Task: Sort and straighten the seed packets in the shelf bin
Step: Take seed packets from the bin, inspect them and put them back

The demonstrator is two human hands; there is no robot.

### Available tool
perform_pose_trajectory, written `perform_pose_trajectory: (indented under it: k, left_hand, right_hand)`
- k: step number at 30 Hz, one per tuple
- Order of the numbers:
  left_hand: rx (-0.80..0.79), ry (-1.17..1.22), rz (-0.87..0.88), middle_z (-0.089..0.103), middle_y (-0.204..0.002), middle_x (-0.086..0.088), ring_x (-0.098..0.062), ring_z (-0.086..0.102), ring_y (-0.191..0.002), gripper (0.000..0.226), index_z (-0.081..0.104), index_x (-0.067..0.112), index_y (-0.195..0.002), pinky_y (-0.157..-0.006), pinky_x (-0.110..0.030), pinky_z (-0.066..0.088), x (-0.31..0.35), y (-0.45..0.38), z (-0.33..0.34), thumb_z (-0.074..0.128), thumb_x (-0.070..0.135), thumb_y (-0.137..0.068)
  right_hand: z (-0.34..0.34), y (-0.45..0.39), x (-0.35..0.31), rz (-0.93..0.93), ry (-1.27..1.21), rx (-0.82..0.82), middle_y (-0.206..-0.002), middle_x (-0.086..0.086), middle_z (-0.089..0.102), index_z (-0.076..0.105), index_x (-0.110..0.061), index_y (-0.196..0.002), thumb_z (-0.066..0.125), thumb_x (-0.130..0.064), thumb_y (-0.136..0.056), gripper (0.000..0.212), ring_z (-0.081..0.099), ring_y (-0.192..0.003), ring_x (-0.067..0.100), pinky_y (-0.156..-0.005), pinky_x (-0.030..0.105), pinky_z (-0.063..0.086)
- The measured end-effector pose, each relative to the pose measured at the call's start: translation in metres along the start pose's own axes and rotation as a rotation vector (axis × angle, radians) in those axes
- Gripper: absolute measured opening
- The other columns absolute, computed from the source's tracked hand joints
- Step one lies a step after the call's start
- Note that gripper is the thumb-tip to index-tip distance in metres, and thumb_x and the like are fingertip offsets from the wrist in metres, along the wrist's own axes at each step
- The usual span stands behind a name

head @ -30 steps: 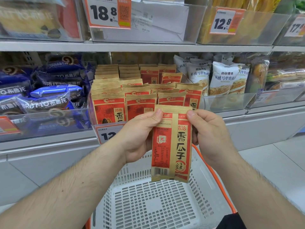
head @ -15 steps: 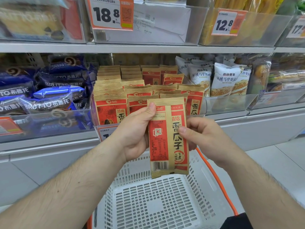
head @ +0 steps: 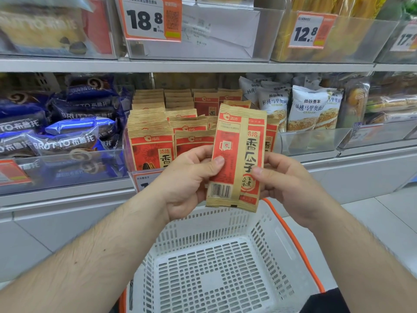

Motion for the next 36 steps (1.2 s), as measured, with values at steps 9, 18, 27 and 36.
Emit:
perform_pose_trajectory:
  k: [9,18,27,36]
  left_hand:
    - [0.019,0.033,0.007,0.075,-0.103,-0.017,-0.029,0.074,-0.09,0.035,0.066,0.009,-0.115,-0.069,-0.042,0.063,0.002,-0.001,-0.002,0.063,0.015,-0.081]
    - [0.106,-0.513,0.134,0.074,-0.108,0.014,-0.008,0.071,-0.101,0.072,0.059,0.03,-0.123,-0.085,-0.039,0.058,0.005,0.005,-0.002,0.089,0.054,-0.062]
    - [-0.082,-0.583,0.092,0.075,-0.108,0.009,-0.008,0.07,-0.103,0.059,0.063,0.026,-0.117,-0.096,-0.035,0.054,-0.006,0.005,0.007,0.085,0.029,-0.063]
    - [-0.114,-0.387,0.139,0.074,-0.091,0.019,-0.005,0.071,-0.086,0.055,0.06,0.03,-0.114,-0.073,-0.031,0.06,-0.003,0.003,0.014,0.085,0.016,-0.067]
  right_hand:
    - [0.014,0.006,-0.001,0.025,0.014,-0.177,-0.099,0.023,0.073,0.058,-0.009,-0.122,0.074,-0.015,-0.072,0.052,0.069,-0.073,0.039,-0.054,0.033,0.055]
    - [0.026,0.012,-0.005,-0.009,0.429,-0.131,-0.096,-0.004,0.076,0.057,-0.03,-0.119,0.087,-0.01,-0.068,0.063,0.075,-0.082,0.013,-0.071,0.034,0.062]
    - [0.016,0.012,-0.023,-0.252,0.273,0.038,-0.07,0.002,0.068,0.064,-0.015,-0.087,0.062,-0.048,-0.076,0.035,0.064,-0.062,0.014,-0.055,0.027,0.053]
    - [0.034,0.01,-0.021,-0.248,0.118,-0.018,-0.054,-0.001,0.057,0.064,-0.016,-0.063,0.051,-0.022,-0.084,0.026,0.054,-0.047,0.013,-0.048,0.025,0.046]
Point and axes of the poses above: each hand's wrist, its own y-axis away from the middle knuckle, its own z-axis out of the palm, x = y × z, the point moved 7 cm from there along -y, towards the middle knuckle
